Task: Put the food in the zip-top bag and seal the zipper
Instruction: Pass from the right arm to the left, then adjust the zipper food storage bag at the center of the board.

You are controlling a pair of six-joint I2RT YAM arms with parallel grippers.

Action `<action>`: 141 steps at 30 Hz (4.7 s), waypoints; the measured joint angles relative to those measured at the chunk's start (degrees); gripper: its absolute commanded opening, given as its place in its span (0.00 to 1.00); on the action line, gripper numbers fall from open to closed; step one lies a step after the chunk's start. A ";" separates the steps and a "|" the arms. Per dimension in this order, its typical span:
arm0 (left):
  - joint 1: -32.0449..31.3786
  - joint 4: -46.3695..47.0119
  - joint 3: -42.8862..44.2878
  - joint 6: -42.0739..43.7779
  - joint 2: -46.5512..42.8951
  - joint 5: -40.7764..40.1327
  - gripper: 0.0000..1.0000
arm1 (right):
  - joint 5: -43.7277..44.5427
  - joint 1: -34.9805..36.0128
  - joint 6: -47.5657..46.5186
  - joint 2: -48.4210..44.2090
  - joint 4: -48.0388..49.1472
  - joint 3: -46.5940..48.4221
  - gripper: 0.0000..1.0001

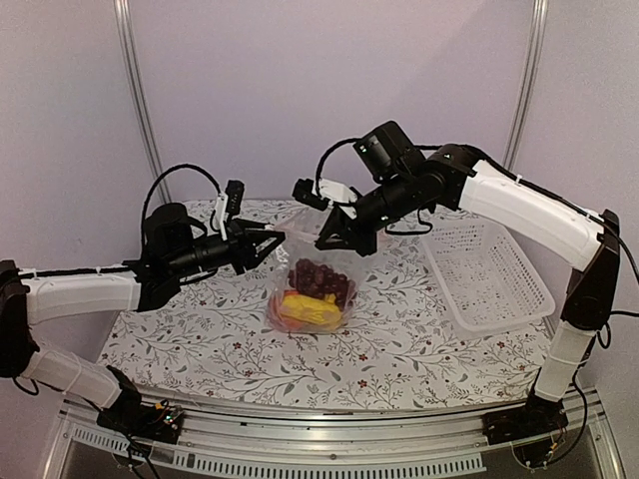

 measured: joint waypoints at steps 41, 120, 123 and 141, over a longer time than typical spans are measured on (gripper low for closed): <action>0.48 -12.79 -1.99 7.37 -10.86 -2.01 0.49 | -6.40 2.10 3.17 12.98 -2.23 17.40 0.00; 0.31 -23.04 26.88 12.50 6.93 9.07 0.00 | -3.52 -14.40 2.05 0.94 2.23 6.91 0.49; -0.04 -27.12 34.71 13.75 12.39 9.53 0.00 | -4.33 -17.92 1.07 -4.92 2.56 2.36 0.52; -7.93 -37.22 44.57 18.88 24.28 11.67 0.00 | -14.27 -18.67 -1.46 -16.57 4.85 -4.72 0.59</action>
